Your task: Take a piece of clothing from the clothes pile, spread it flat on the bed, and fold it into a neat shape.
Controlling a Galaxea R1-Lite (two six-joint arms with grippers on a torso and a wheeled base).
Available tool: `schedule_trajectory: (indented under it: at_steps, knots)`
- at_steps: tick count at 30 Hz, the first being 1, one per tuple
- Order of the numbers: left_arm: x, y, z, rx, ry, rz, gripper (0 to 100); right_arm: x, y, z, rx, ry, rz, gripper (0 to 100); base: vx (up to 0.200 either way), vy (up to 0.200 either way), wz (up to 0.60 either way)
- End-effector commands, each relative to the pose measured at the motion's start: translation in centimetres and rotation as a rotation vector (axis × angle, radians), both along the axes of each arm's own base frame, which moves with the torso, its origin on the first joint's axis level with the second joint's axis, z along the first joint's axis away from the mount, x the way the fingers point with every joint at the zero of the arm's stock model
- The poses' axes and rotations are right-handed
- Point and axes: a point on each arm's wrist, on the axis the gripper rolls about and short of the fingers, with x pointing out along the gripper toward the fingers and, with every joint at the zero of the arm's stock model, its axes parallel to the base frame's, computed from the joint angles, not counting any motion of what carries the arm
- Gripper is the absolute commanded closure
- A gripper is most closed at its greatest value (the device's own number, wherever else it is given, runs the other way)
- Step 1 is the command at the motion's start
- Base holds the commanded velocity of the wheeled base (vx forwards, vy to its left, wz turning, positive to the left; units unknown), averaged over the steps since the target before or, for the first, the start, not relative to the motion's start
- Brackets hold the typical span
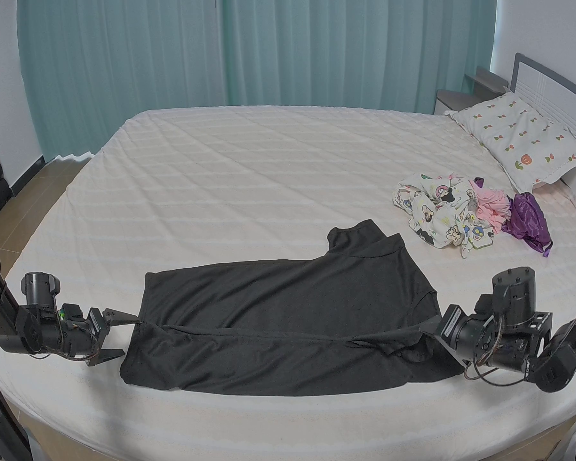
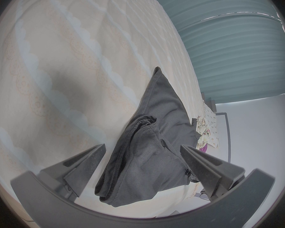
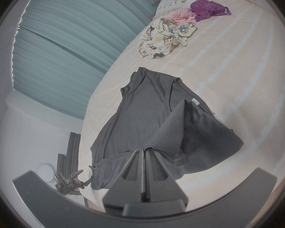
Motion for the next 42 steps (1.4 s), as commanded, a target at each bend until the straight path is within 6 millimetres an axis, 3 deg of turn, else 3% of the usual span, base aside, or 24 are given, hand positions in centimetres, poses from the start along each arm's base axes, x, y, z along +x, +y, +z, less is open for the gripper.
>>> schedule_trajectory:
  at_steps: [1,15,17,24,25,35,42]
  knots:
    - [0.0,0.0,0.0,-0.001,0.001,0.0,0,1.4,-0.3,3.4,0.045,-0.087,-0.024,100,0.0,0.0,0.0]
    - [0.0,0.0,0.0,0.002,0.0,-0.001,0,0.7,-1.6,4.3,-0.003,0.037,0.021,100,0.0,0.0,0.0]
    - [0.0,0.0,-0.1,0.001,0.002,-0.001,0,0.7,-2.1,4.7,-0.012,0.12,0.042,100,0.0,0.0,0.0]
    - [0.0,-0.1,-0.1,0.002,0.002,-0.002,0,0.7,-1.8,3.6,-0.06,0.177,0.098,100,0.0,0.0,0.0]
    - [0.0,-0.1,-0.1,0.002,0.003,-0.002,0,0.7,-1.8,3.4,-0.067,0.185,0.103,0,0.0,0.0,0.0]
    - [0.0,-0.1,-0.1,0.002,0.003,-0.002,0,1.0,-2.9,2.8,-0.146,0.251,0.113,0,0.0,0.0,0.0]
    - [0.0,-0.1,-0.1,0.002,0.002,-0.002,0,2.4,-2.7,0.9,-0.172,0.281,0.124,0,0.0,0.0,0.0]
